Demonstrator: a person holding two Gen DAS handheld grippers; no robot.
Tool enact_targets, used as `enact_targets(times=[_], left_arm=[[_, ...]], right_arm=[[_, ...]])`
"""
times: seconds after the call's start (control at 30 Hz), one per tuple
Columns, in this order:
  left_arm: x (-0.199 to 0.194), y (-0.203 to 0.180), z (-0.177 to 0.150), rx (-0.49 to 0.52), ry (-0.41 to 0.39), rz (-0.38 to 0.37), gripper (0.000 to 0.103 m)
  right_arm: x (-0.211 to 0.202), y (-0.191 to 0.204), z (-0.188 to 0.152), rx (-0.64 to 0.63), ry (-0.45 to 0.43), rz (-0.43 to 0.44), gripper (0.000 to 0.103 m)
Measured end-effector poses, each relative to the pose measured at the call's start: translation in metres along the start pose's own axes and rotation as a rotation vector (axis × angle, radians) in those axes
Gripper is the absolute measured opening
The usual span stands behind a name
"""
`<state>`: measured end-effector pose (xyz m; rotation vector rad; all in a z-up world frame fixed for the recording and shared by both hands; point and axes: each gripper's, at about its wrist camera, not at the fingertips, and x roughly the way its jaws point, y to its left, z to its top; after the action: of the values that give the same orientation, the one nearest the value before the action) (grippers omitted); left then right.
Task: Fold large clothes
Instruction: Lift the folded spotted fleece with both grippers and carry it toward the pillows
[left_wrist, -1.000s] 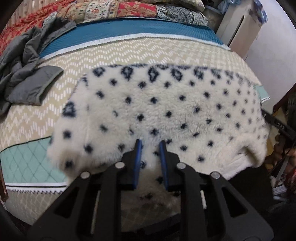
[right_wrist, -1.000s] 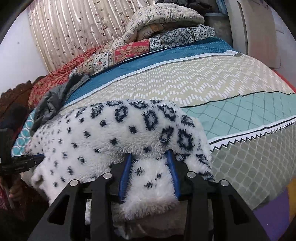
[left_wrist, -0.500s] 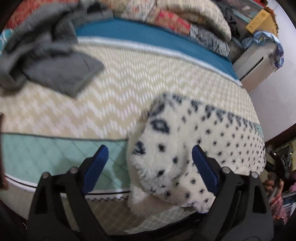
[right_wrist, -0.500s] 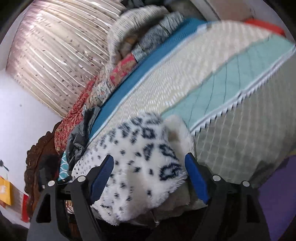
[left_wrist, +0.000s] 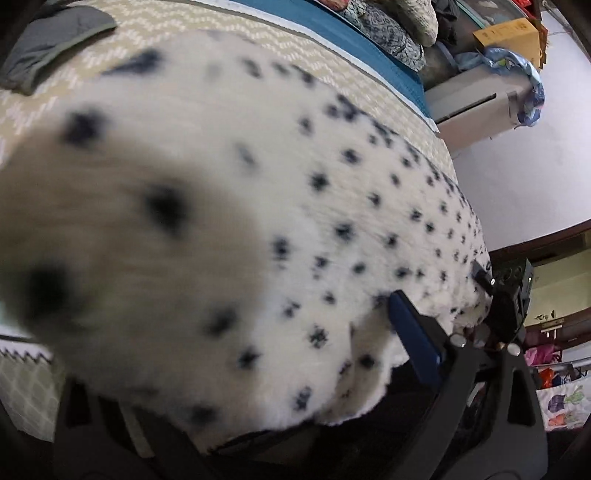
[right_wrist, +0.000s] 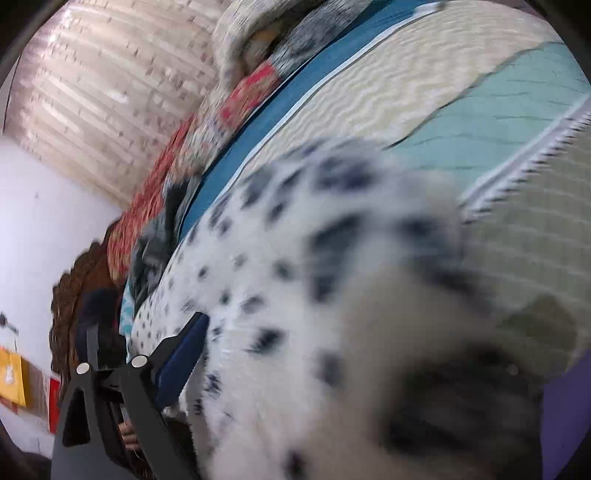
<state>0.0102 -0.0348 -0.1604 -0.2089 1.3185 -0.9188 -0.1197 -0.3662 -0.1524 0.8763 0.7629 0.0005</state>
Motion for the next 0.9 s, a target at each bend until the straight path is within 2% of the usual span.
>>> enact_targets(times=[0.03,0.1,0.13,0.17,0.2,0.27,0.37,0.47,0.57,0.63,0.77,0.83,0.9], left_arm=[[0.002,-0.006,0.001,0.006,-0.003,-0.004,0.089],[0.004,-0.021,0.003,0.042,-0.015,0.022,0.065],[0.004,-0.03,0.005,0.073,-0.027,0.039,0.058],[0.003,-0.044,0.007,0.119,-0.044,0.053,0.05],[0.0,-0.052,0.01,0.145,-0.054,0.06,0.045],[-0.003,-0.078,0.024,0.211,-0.07,0.071,0.043],[-0.003,-0.118,0.053,0.298,-0.094,0.082,0.042],[0.003,-0.152,0.088,0.364,-0.111,0.08,0.042],[0.03,-0.209,0.139,0.475,-0.142,0.093,0.042],[0.047,-0.24,0.168,0.514,-0.147,0.082,0.042],[0.097,-0.308,0.236,0.574,-0.226,0.101,0.043],[0.129,-0.325,0.262,0.552,-0.238,0.143,0.051],[0.177,-0.329,0.286,0.503,-0.221,0.228,0.067]], right_arm=[[0.004,0.007,-0.002,-0.024,0.013,-0.013,0.0],[0.012,0.023,-0.004,-0.072,0.035,-0.037,0.005],[0.015,0.031,-0.004,-0.092,0.04,-0.052,0.014],[0.017,0.037,-0.004,-0.11,0.047,-0.066,0.033],[0.018,0.044,-0.002,-0.133,0.05,-0.085,0.042],[0.014,0.05,0.007,-0.162,0.01,-0.095,0.051],[-0.007,0.051,0.034,-0.177,-0.09,-0.059,0.057],[-0.03,0.043,0.068,-0.203,-0.198,-0.055,0.058],[-0.058,0.031,0.111,-0.226,-0.313,-0.076,0.058],[-0.077,0.02,0.142,-0.231,-0.384,-0.086,0.058],[-0.109,-0.017,0.216,-0.212,-0.532,-0.117,0.058],[-0.113,-0.047,0.248,-0.151,-0.577,-0.135,0.054],[-0.105,-0.08,0.273,-0.072,-0.605,-0.197,0.04]])
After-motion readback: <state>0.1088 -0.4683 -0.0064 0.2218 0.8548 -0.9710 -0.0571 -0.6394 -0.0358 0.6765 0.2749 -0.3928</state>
